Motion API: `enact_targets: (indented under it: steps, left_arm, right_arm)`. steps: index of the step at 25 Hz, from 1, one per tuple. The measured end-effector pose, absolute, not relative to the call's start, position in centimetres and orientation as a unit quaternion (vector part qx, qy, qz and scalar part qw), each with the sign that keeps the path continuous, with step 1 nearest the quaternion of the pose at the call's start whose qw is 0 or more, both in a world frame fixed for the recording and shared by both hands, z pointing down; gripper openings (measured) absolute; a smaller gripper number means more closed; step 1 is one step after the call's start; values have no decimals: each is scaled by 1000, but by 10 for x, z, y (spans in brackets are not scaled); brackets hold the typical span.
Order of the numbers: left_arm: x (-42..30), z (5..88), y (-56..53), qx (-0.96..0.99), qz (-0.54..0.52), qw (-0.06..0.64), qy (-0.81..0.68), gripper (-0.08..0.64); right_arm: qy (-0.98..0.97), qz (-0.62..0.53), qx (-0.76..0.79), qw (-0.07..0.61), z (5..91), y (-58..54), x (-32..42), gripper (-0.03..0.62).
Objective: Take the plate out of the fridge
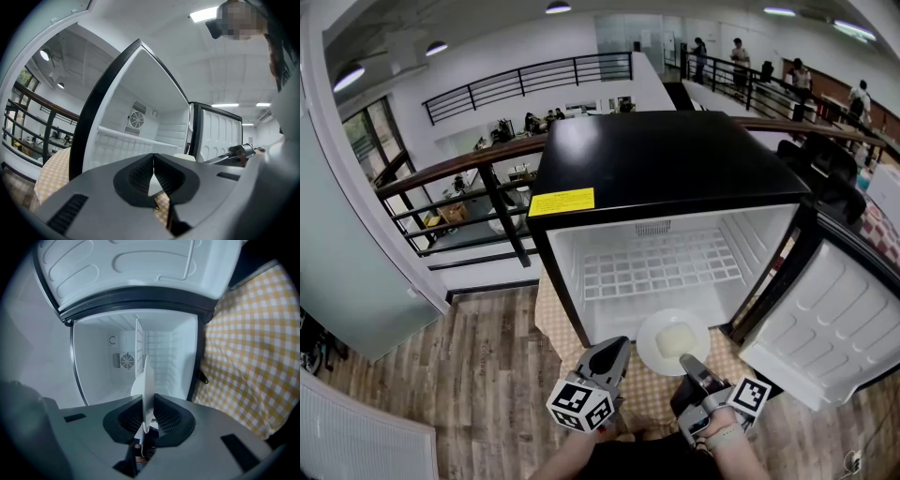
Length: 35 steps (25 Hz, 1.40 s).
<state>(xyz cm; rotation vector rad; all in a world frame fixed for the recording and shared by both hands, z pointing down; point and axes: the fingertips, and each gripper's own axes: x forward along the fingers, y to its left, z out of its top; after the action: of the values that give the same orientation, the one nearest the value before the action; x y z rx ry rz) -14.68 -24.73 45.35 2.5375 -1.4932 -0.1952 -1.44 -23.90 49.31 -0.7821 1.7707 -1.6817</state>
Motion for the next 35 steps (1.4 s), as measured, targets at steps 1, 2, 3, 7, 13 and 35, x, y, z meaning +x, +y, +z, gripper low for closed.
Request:
enact_targets:
  steps: [1,2,3,7,13,35]
  left_arm:
    - [-147,453,-248,856,-66,95,-504,9]
    - [-147,453,-248,856,-66,95,-504,9]
    - [-147,453,-248,856,-65,95,-504,9]
    - [-147,455,-249,856,-63,96,-504,9]
    - [-149,454,-251,856,-63,95,-504,9]
    - [-150,455,-257,857,-68,99,-502,9]
  right_arm:
    - [662,-629,-293,285,493,-239,-14,60]
    - [662,-629,-293,284,493,-239,-14,60]
    - [662,-628,-293,284,493,-240,-14,60]
    - [662,-629,-293,283,494,-241,-15,60]
    - [662,-630,-289,286,493,-243,-17,60]
    - [656,-633,-291,291,497,-246,-16,60]
